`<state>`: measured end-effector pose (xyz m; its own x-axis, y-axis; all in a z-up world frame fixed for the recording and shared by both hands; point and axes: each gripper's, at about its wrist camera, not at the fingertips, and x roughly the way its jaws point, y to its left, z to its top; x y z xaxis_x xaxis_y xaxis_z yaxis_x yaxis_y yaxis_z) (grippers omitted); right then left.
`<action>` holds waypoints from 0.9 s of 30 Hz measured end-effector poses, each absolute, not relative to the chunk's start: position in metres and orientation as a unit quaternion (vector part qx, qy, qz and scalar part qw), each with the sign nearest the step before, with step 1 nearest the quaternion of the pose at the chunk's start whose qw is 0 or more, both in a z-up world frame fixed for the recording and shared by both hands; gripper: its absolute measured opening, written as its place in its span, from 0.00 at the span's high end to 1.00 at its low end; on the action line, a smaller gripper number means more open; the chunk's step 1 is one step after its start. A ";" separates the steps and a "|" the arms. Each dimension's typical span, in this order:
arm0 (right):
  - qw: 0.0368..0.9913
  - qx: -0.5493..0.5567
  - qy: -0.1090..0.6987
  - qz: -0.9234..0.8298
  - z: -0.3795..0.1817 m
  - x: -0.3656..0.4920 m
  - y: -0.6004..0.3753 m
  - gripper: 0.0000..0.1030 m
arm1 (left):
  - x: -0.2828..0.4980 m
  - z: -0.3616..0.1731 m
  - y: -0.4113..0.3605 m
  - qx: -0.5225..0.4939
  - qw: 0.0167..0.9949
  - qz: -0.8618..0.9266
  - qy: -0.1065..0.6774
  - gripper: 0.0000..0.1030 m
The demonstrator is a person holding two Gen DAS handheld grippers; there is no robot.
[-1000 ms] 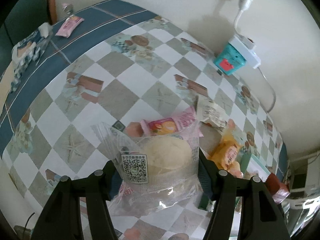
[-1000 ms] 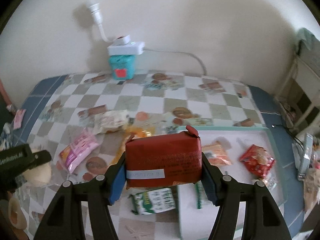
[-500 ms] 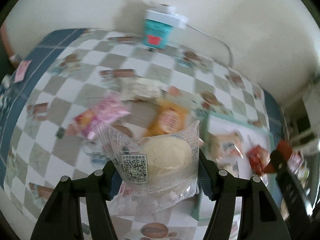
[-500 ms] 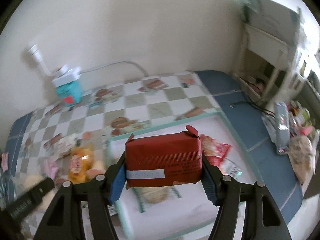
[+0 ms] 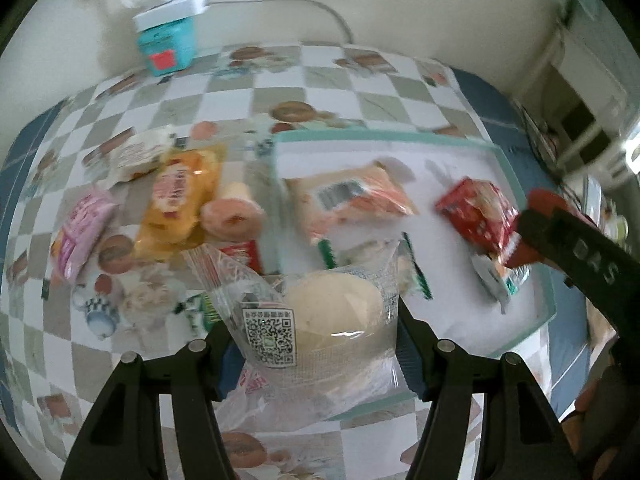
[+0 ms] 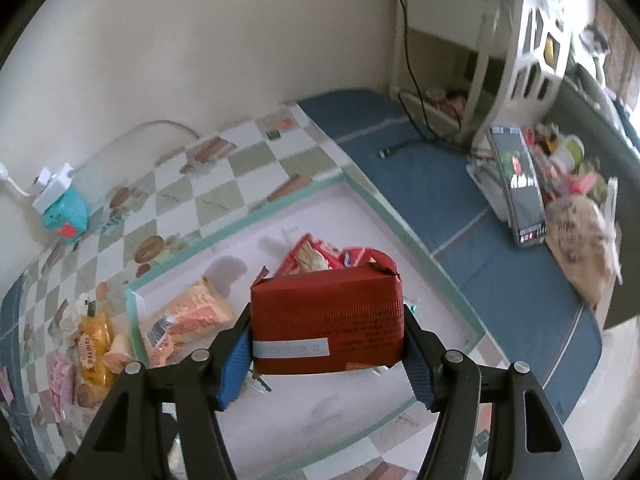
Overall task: Organize snacks
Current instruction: 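Carry both packs over the white tray and open both tools to drop them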
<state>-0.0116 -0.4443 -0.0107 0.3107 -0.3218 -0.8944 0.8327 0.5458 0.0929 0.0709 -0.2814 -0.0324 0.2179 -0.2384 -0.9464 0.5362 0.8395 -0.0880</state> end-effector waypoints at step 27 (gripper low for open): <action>0.715 0.355 0.478 -0.366 -0.038 -0.015 -0.451 0.23 | 0.056 -0.058 -0.314 0.166 0.741 -0.292 0.581 0.30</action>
<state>-0.0146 -0.4510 -0.0378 0.2746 -0.1843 -0.9437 0.8635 0.4792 0.1577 0.0556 -0.3137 -0.0580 0.1543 -0.2412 -0.9581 0.6261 0.7741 -0.0940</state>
